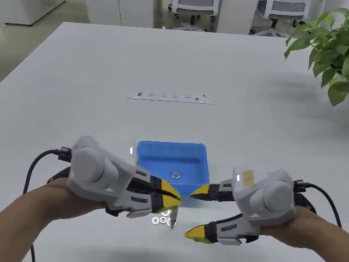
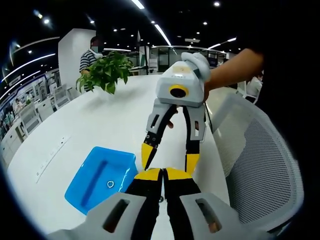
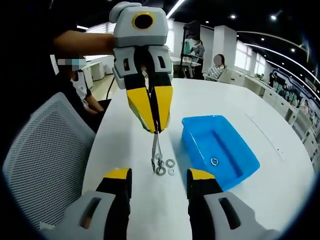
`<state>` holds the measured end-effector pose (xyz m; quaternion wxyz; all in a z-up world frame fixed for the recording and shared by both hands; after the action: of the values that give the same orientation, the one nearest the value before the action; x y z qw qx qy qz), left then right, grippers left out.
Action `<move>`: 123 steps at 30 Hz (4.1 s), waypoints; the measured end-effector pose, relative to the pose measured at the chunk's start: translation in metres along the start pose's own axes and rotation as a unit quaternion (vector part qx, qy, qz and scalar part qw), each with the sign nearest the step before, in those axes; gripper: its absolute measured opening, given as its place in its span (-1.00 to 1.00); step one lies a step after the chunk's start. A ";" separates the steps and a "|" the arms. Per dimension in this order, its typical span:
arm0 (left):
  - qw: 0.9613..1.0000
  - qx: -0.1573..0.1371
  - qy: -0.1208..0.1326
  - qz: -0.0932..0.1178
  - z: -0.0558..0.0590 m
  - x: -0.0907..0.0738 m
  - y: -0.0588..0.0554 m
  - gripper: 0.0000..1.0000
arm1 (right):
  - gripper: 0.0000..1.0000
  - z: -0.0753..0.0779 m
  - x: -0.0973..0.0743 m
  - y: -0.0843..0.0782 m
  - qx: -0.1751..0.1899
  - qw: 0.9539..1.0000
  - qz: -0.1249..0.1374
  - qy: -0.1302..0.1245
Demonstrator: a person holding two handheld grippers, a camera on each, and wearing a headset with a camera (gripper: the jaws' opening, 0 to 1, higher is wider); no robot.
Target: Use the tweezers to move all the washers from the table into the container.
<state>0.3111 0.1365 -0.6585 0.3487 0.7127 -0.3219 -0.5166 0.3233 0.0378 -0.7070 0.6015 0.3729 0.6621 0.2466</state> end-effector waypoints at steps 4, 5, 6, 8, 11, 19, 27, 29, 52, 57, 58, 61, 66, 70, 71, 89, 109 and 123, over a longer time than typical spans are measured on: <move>1.000 0.001 -0.003 0.000 0.001 0.000 0.000 -0.89 | -0.27 0.000 0.006 0.001 -0.012 1.000 -0.007 0.011; 1.000 0.001 -0.003 0.000 0.001 0.000 0.001 -0.89 | -0.30 0.000 0.007 0.001 -0.014 1.000 -0.008 0.012; 1.000 0.002 -0.004 0.000 0.001 0.000 0.001 -0.89 | -0.34 -0.001 0.009 0.001 -0.017 1.000 -0.011 0.015; 1.000 0.004 -0.005 -0.002 0.001 0.000 0.001 -0.89 | -0.38 -0.001 0.011 0.003 -0.023 0.999 -0.014 0.018; 1.000 0.005 -0.009 -0.004 0.001 0.000 0.001 -0.89 | -0.44 -0.001 0.015 0.004 -0.040 0.999 -0.022 0.022; 1.000 0.008 -0.015 -0.008 0.000 -0.001 0.001 -0.89 | -0.56 -0.002 0.028 0.008 -0.066 0.996 -0.037 0.042; 1.000 0.008 -0.018 -0.007 0.002 0.001 0.003 -0.89 | -0.75 -0.002 0.035 0.011 -0.085 0.994 -0.047 0.055; 1.000 0.008 -0.019 -0.006 0.002 0.001 0.003 -0.89 | -0.78 -0.003 0.035 0.011 -0.090 0.993 -0.050 0.058; 1.000 0.013 -0.021 -0.004 0.005 0.004 0.007 -0.88 | -0.84 -0.003 0.031 0.010 -0.105 0.991 -0.062 0.050; 1.000 0.007 -0.012 0.003 0.002 0.002 0.008 -0.79 | -0.84 -0.004 0.029 0.012 -0.103 0.991 -0.061 0.051; 1.000 0.006 -0.010 0.005 0.001 0.001 0.009 -0.78 | -0.84 -0.004 0.028 0.013 -0.103 0.991 -0.061 0.051; 1.000 0.002 -0.003 0.009 -0.001 -0.001 0.010 -0.67 | -0.84 -0.004 0.027 0.014 -0.104 0.991 -0.062 0.051; 1.000 -0.005 0.003 0.010 -0.002 -0.005 0.008 -0.47 | -0.84 -0.004 0.024 0.016 -0.103 0.991 -0.065 0.053; 1.000 -0.012 0.013 0.010 -0.002 -0.008 0.004 -0.30 | -0.84 -0.005 0.019 0.020 -0.105 0.991 -0.065 0.053; 1.000 -0.013 0.016 0.011 -0.001 -0.009 0.004 -0.25 | -0.84 -0.005 0.018 0.022 -0.106 0.991 -0.065 0.054; 0.996 -0.064 0.065 0.022 0.000 -0.029 -0.010 0.48 | -0.84 0.004 0.006 0.048 -0.110 0.991 -0.059 0.056; 0.987 -0.107 0.120 0.024 -0.004 -0.055 -0.027 0.98 | -0.84 0.036 0.008 0.079 -0.125 0.990 -0.052 0.046; 0.986 -0.112 0.125 0.022 -0.007 -0.057 -0.030 0.98 | -0.84 0.059 0.022 0.081 -0.124 0.990 -0.051 0.039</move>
<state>0.3065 0.2007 -0.6524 0.4751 0.7207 -0.2317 -0.4486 0.3974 0.0964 -0.6665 0.6286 0.2509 0.6676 0.3100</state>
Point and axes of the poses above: the centre of the closed fingertips' face, and the gripper's own axes: x roughly forward along the fingers, z roughly to its right, y roughly out of its top, the point moved 6 cm from there along -x, roughly backward along the fingers, and after that the axes turned 14 degrees about x, right-handed, at the moved point
